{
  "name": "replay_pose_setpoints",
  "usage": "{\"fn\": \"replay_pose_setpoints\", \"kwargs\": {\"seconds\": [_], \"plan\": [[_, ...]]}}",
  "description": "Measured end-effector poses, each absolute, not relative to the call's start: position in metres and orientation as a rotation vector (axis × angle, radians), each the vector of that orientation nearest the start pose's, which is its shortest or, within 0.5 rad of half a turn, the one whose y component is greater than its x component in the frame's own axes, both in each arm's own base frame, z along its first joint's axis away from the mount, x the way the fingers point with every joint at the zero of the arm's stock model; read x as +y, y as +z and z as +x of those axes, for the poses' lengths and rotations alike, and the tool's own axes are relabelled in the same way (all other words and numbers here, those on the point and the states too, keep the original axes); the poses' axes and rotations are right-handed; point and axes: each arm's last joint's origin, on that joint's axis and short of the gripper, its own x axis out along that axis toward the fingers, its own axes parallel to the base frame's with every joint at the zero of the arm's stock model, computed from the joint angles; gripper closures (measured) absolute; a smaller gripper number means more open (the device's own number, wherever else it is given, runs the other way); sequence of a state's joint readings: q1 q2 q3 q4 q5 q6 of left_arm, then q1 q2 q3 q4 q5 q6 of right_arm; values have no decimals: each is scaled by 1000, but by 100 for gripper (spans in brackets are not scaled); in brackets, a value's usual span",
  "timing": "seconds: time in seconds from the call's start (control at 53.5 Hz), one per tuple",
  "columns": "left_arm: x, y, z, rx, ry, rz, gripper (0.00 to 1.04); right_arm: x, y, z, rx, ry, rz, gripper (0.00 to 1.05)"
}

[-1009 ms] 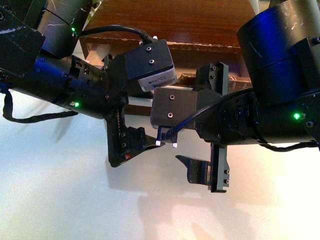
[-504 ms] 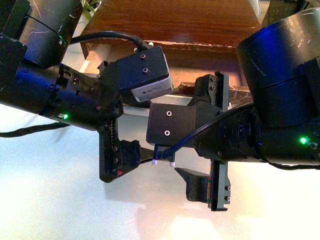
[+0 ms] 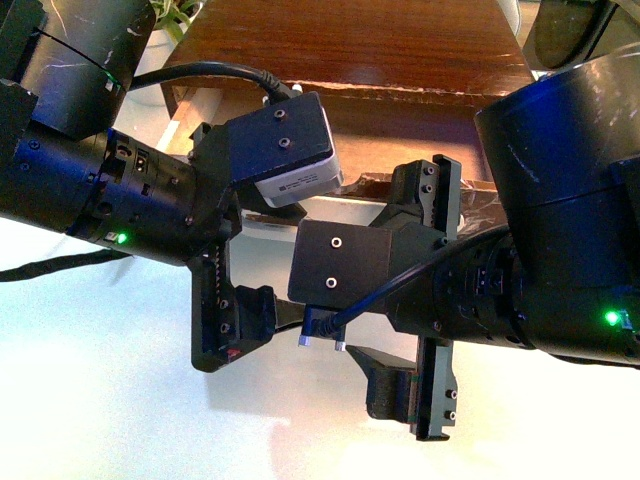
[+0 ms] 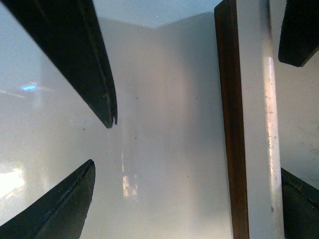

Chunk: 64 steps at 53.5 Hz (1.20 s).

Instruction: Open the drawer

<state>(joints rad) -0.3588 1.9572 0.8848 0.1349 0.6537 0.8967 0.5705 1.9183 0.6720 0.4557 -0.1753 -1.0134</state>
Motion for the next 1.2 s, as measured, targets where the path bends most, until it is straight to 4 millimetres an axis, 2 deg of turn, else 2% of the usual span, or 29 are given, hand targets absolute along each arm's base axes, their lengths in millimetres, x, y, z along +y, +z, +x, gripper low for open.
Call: {"fn": "replay_pose_setpoints", "kwargs": {"seconds": [0.392, 0.616, 0.803, 0.915, 1.046, 1.195], "plan": [[-133, 109, 316, 407, -1238, 588, 8, 169, 82, 259, 317, 982, -1041, 9], [-126, 126, 313, 364, -1207, 539, 8, 158, 103, 258, 277, 897, -1018, 9], [-109, 145, 313, 330, -1132, 450, 8, 143, 119, 252, 261, 824, -972, 9], [-88, 161, 317, 292, -1023, 365, 8, 128, 133, 247, 251, 753, -913, 9], [-47, 187, 320, 264, -837, 184, 8, 102, 151, 236, 252, 619, -804, 9], [-6, 207, 313, 250, -673, 42, 8, 73, 167, 221, 271, 437, -665, 9]]}}
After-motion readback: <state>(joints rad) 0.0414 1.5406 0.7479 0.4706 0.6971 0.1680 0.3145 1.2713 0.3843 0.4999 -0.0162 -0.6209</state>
